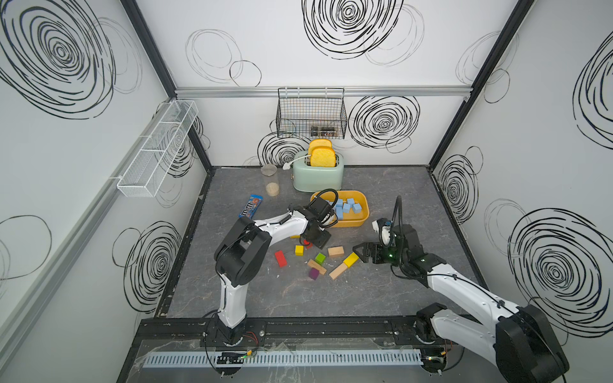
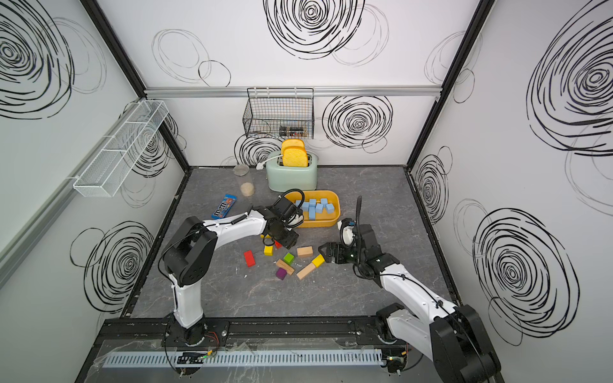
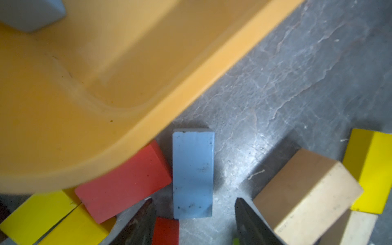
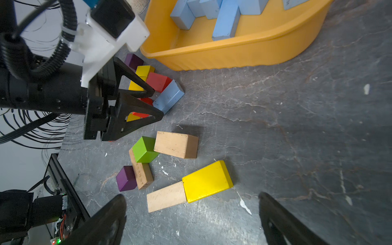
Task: Pick out the blue building blocks
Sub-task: Pick up the building block from the center of the board.
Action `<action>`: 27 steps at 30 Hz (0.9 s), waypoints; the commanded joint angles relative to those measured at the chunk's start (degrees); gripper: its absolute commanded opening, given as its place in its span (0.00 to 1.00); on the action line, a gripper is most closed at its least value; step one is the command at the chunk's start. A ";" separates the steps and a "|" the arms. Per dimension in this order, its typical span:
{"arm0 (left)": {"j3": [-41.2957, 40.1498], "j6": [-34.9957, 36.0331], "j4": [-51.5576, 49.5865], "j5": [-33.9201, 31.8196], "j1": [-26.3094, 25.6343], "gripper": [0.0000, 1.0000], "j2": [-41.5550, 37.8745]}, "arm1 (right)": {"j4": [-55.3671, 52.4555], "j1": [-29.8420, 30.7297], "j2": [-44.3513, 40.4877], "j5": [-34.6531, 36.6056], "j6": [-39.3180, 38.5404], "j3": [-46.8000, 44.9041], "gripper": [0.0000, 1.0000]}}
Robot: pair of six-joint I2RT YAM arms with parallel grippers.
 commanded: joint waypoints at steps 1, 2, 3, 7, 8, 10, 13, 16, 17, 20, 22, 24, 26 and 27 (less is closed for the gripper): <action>-0.61 0.26 -0.85 1.27 0.32 0.63 -1.65 | -0.35 0.23 -0.86 0.68 -0.65 -0.64 0.98; -0.71 0.26 -0.70 1.23 0.30 0.63 -1.48 | -0.33 0.23 -0.86 0.75 -0.65 -0.65 0.98; -0.60 0.17 -0.48 1.30 0.24 0.63 -1.33 | -0.33 0.21 -0.80 0.86 -0.64 -0.65 0.98; 0.34 0.00 -0.76 2.26 0.15 0.63 -0.30 | -0.55 0.18 -0.85 0.96 -0.65 -0.56 0.98; 0.60 -0.01 -0.76 2.32 0.10 0.63 -0.15 | -0.55 0.22 -0.78 1.10 -0.65 -0.56 0.98; 0.89 0.04 -0.76 2.39 0.06 0.62 0.19 | -0.52 0.16 -0.77 1.27 -0.65 -0.56 0.98; 1.67 0.06 -1.53 2.67 0.06 0.60 1.06 | -0.61 0.17 -0.77 1.43 -0.73 -0.57 0.98; 1.62 -0.08 -1.67 2.83 -0.03 0.60 1.18 | -0.64 0.19 -0.86 1.66 -0.73 -0.64 0.98; 1.52 -0.06 -1.62 2.98 -0.12 0.59 1.18 | -0.62 0.22 -0.79 1.75 -0.73 -0.65 0.98; 1.55 -0.04 -2.09 3.19 -0.20 0.57 1.26 | -0.66 0.23 -0.86 1.76 -0.73 -0.68 0.98; 1.84 0.00 -2.69 3.20 -0.37 0.56 1.26 | -0.61 0.22 -0.84 1.80 -0.73 -0.64 0.98; 1.86 0.17 -3.08 2.75 -0.47 0.57 1.18 | -0.51 0.23 -0.84 1.81 -0.73 -0.73 0.98; 2.04 0.26 -3.78 2.07 -0.47 0.57 1.26 | -0.59 0.19 -0.94 1.80 -0.73 -0.73 0.98; 1.96 0.34 -3.86 1.89 -0.47 0.58 1.22 | -0.61 0.16 -0.93 1.84 -0.78 -0.78 0.98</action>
